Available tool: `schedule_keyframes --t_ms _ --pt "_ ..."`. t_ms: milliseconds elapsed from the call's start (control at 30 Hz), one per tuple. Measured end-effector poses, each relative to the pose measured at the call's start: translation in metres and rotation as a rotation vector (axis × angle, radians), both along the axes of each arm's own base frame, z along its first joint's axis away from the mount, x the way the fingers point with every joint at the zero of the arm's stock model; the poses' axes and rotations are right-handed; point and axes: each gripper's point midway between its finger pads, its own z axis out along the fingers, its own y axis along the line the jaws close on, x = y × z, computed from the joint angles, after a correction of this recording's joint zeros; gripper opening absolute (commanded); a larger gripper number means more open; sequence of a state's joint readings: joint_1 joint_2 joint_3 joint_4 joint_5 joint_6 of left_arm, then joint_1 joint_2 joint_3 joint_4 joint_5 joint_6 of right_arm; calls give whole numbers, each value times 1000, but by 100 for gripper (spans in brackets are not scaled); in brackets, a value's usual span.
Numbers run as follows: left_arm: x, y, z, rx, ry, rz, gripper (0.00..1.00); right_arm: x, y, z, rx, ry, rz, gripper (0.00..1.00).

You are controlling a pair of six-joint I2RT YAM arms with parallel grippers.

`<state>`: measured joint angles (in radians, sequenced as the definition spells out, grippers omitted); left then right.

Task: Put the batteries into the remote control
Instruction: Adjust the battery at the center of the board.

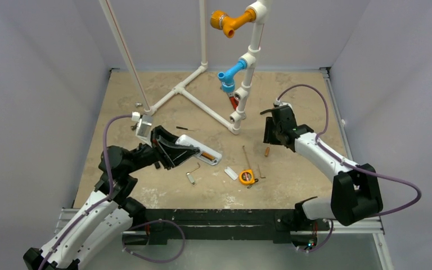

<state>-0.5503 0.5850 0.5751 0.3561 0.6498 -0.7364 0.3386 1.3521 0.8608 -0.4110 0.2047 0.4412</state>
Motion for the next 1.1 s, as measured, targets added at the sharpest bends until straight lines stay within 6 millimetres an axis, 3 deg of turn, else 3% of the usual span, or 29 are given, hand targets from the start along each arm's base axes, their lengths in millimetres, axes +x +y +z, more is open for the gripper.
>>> schedule_keyframes --t_ms 233,467,833,1100 --pt "0 0 -3 4 7 0 0 -1 -6 -4 -105 17 125 21" --pt "-3 2 -5 7 11 2 0 8 2 -27 -94 63 140 4" --pt "-4 7 -4 9 -3 34 0 12 10 -64 -68 177 93 0" --pt "-1 5 -8 18 10 32 0 18 14 -65 -46 215 29 0"
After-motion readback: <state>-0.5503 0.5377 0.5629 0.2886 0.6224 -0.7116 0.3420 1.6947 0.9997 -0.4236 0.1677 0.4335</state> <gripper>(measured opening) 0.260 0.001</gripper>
